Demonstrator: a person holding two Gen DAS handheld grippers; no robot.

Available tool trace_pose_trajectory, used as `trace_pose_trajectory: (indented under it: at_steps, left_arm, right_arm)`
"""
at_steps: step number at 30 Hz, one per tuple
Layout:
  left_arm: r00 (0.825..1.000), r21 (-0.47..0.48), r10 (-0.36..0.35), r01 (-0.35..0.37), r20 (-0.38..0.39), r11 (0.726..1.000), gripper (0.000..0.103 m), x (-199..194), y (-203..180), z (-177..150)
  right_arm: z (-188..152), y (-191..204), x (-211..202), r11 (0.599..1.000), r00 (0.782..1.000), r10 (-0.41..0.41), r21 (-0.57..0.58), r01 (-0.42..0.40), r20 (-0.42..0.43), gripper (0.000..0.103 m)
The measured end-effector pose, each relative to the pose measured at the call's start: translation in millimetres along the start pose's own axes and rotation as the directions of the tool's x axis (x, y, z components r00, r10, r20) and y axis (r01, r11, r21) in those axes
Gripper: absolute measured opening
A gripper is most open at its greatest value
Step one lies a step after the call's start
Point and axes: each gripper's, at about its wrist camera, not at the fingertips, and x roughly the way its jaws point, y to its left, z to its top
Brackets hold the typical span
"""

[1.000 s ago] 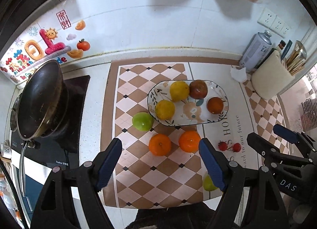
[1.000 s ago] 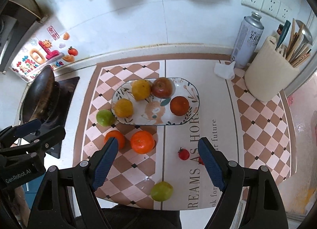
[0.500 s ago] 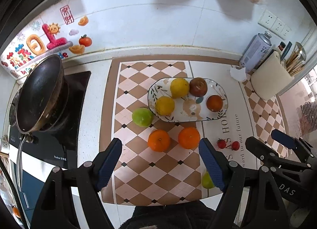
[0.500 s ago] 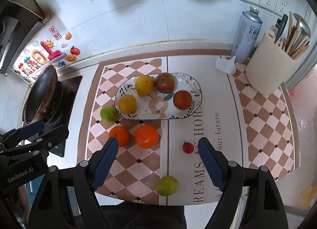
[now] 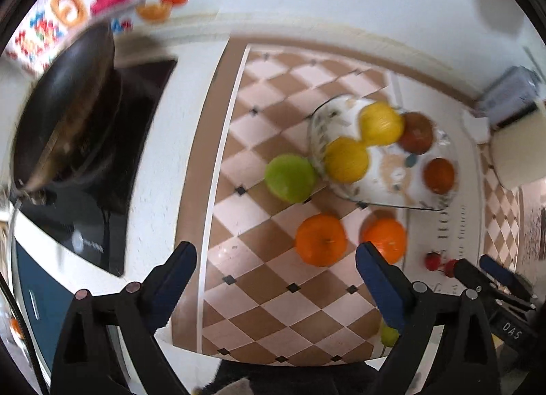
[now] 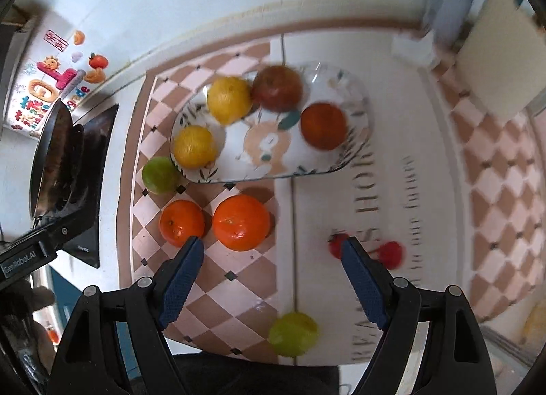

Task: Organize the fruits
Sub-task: 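Grasp an orange with the left tool while the right tool grasps another orange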

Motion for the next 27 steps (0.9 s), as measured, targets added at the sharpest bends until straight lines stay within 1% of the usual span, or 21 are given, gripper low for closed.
trace_pose_trajectory:
  at_steps: [1, 3, 4, 6, 8, 10, 12, 13, 14, 15, 18, 21, 22, 27]
  left_arm:
    - [0.999, -0.023, -0.016, 0.015, -0.035, 1.0, 0.096, 10.4, 4.5, 1.2]
    - [0.993, -0.079, -0.069, 0.061, -0.098, 0.995, 0.096, 27.7, 12.3, 2.2]
    - [0.987, -0.111, -0.101, 0.087, -0.123, 0.99, 0.096, 35.9, 16.0, 2.3]
    - [0.979, -0.153, -0.137, 0.114, -0.153, 0.982, 0.096, 46.6, 19.3, 1.6]
    - [0.971, -0.183, -0.162, 0.13, -0.176, 0.975, 0.096, 55.7, 18.9, 1.5]
    - [0.967, -0.192, -0.161, 0.123, -0.196, 0.974, 0.096, 64.1, 18.0, 2.5]
    - [0.965, -0.194, -0.157, 0.116, -0.211, 0.974, 0.095, 71.3, 16.4, 3.4]
    - [0.964, -0.192, -0.152, 0.11, -0.22, 0.975, 0.095, 75.5, 14.2, 4.0]
    - [0.962, -0.19, -0.152, 0.109, -0.227, 0.976, 0.095, 78.2, 12.7, 4.4]
    - [0.96, -0.185, -0.151, 0.108, -0.234, 0.977, 0.095, 81.5, 9.6, 4.8]
    - [0.963, -0.158, -0.132, 0.096, -0.237, 0.983, 0.095, 90.3, -1.6, 7.6]
    - [0.963, -0.079, -0.101, 0.084, -0.248, 0.993, 0.095, 101.2, -20.7, 9.8]
    - [0.963, -0.048, -0.091, 0.081, -0.252, 0.996, 0.095, 105.6, -28.6, 10.0]
    - [0.964, 0.068, -0.052, 0.072, -0.26, 0.995, 0.095, 122.4, -57.9, 9.6]
  right_arm:
    - [2.7, 0.5, 11.5, 1.0, 1.0, 0.022, 0.003, -0.022, -0.02, 0.085]
    - [6.6, 3.7, 32.7, 0.998, 0.997, 0.056, 0.008, -0.056, -0.053, 0.085]
    - [8.7, 7.3, 44.3, 0.998, 0.995, 0.066, 0.004, -0.066, -0.07, 0.085]
    - [13.0, 16.0, 67.7, 0.997, 0.994, 0.071, -0.014, -0.073, -0.088, 0.084]
    - [15.0, 24.0, 84.8, 0.997, 0.993, 0.057, -0.04, -0.061, -0.105, 0.084]
    - [15.3, 34.7, 101.2, 0.995, 0.992, 0.046, -0.087, -0.056, -0.117, 0.084]
    - [12.5, 45.2, 118.0, 0.989, 0.991, 0.001, -0.15, -0.021, -0.134, 0.072]
    - [11.3, 47.7, 122.1, 0.985, 0.991, -0.026, -0.172, 0.003, -0.132, 0.068]
    - [9.4, 49.7, 123.9, 0.981, 0.992, -0.042, -0.194, 0.017, -0.122, 0.068]
    - [6.9, 49.8, 123.4, 0.978, 0.993, -0.041, -0.206, 0.017, -0.112, 0.068]
    - [-3.1, 43.6, 121.6, 0.976, 0.99, -0.07, -0.215, 0.042, -0.125, 0.068]
    - [-15.8, 29.4, 118.6, 0.978, 0.987, -0.079, -0.204, 0.049, -0.141, 0.068]
    - [-20.6, 22.6, 116.4, 0.982, 0.987, -0.062, -0.185, 0.034, -0.146, 0.068]
    - [-30.0, 2.5, 114.1, 0.993, 0.985, -0.039, -0.119, 0.019, -0.168, 0.068]
